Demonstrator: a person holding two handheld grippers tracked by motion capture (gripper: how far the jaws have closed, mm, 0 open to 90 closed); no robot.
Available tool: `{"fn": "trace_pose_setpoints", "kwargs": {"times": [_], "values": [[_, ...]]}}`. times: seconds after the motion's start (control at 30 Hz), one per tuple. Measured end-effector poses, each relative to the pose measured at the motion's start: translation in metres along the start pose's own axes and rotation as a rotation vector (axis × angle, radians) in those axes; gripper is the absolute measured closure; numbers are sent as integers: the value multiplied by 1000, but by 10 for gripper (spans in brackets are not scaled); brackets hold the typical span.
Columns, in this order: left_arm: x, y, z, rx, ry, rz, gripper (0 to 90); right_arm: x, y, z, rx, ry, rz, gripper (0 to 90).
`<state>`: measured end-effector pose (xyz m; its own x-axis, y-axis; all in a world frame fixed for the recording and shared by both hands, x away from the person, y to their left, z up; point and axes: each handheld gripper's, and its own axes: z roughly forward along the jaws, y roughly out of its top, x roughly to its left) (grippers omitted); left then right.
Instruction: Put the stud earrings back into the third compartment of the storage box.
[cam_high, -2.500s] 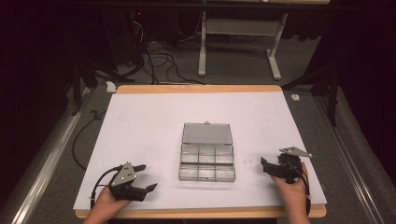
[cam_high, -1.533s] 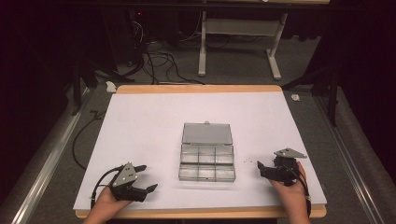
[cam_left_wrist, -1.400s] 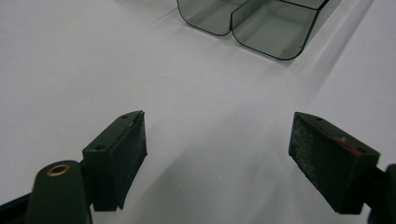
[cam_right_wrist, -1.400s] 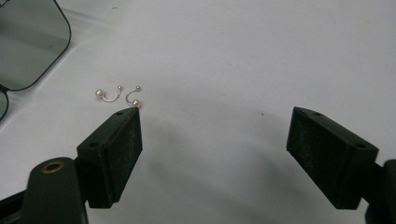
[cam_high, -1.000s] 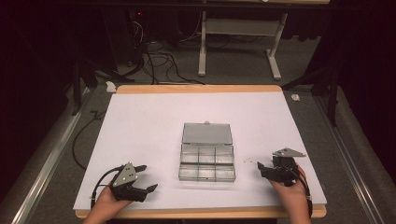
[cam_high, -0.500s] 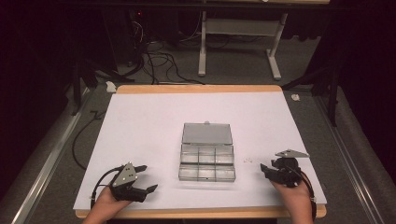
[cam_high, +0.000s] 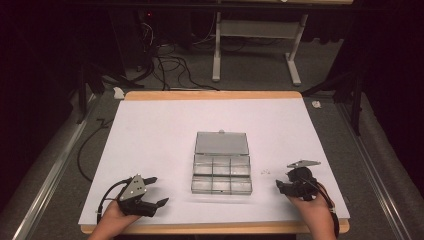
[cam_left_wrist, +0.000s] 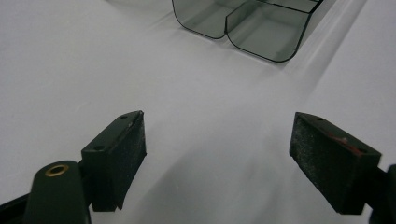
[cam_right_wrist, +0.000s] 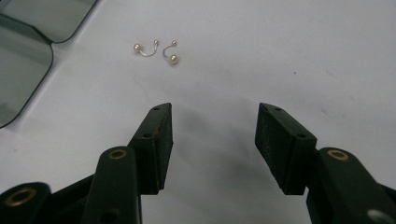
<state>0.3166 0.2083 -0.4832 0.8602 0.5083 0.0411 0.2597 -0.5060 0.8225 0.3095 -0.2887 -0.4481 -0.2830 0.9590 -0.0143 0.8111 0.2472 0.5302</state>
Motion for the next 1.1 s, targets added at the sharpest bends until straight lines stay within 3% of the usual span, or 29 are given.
{"fn": "trace_pose_setpoints", "kwargs": {"times": [0.17,0.4,0.47,0.57,0.73,1.1], "values": [[-1,0,-1,-9,6,-2,192,1,7,-3,37,4,-23,465],[0,0,-1,-7,11,-3,192,0,16,-2,112,59,-29,473],[0,0,-1,-6,11,-5,192,2,18,-1,136,50,-49,473],[-1,-1,-2,-12,14,1,191,2,19,0,159,57,-40,474],[0,-1,-1,-9,4,-7,191,1,22,1,168,65,-44,482],[0,0,0,5,-6,-3,193,5,33,0,255,78,-72,588]]}}
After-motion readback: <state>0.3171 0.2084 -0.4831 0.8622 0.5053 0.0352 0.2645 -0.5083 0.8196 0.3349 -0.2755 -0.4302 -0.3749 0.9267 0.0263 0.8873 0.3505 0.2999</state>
